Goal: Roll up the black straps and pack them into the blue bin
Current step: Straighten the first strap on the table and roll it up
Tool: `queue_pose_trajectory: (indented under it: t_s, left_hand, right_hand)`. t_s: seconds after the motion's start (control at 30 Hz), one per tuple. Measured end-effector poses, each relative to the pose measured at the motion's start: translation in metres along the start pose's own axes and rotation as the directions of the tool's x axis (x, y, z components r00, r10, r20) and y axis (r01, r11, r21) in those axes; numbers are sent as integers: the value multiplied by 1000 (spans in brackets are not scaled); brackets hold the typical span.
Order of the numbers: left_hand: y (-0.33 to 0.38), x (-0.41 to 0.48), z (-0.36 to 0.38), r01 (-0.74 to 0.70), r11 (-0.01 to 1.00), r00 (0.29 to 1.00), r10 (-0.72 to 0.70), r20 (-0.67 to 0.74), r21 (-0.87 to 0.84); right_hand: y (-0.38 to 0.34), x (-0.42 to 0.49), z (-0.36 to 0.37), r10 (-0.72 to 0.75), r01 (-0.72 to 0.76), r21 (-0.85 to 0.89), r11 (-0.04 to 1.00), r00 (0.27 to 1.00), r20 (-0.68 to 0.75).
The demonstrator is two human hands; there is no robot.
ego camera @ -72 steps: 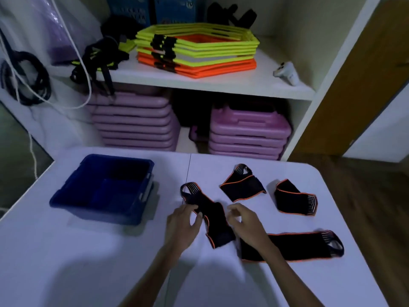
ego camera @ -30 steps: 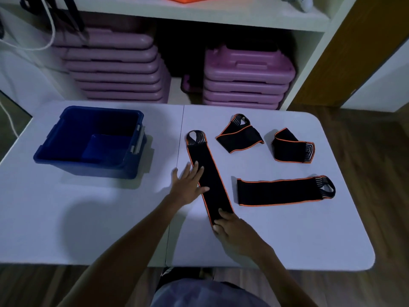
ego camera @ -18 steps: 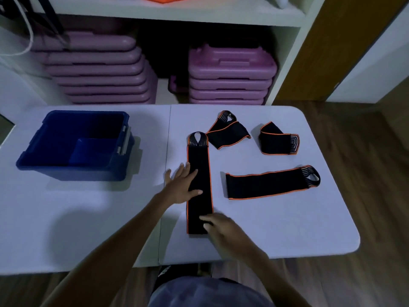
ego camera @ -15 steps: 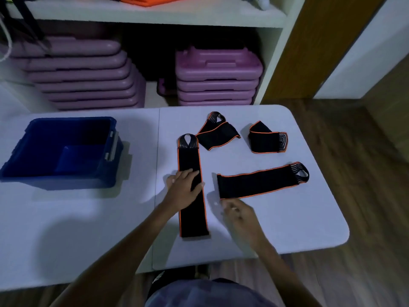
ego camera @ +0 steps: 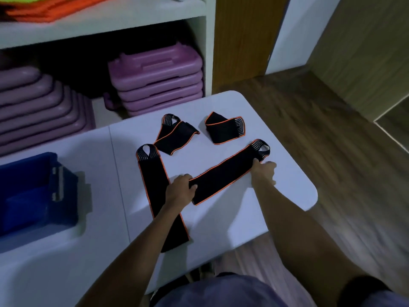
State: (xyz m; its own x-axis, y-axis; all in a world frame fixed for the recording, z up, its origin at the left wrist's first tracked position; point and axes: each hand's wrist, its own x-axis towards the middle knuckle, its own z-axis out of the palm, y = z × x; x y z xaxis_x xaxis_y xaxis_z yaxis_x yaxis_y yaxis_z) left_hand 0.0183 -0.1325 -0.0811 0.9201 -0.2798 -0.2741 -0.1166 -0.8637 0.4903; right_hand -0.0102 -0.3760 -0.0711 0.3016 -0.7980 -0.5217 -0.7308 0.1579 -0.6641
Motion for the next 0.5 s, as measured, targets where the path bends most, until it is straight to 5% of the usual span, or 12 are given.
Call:
queue_pose_trajectory:
  t_s: [0.23, 0.5]
  left_hand:
    - [-5, -6, -3, 18, 995, 1000, -15, 24, -100]
    - [-16, -35, -48, 81, 877, 996, -94, -4, -474]
  right_hand:
    - [-2, 7, 7, 18, -7, 174, 985, 998, -62]
    - [-59, -19, 20, -299, 295, 431, 853, 953, -60]
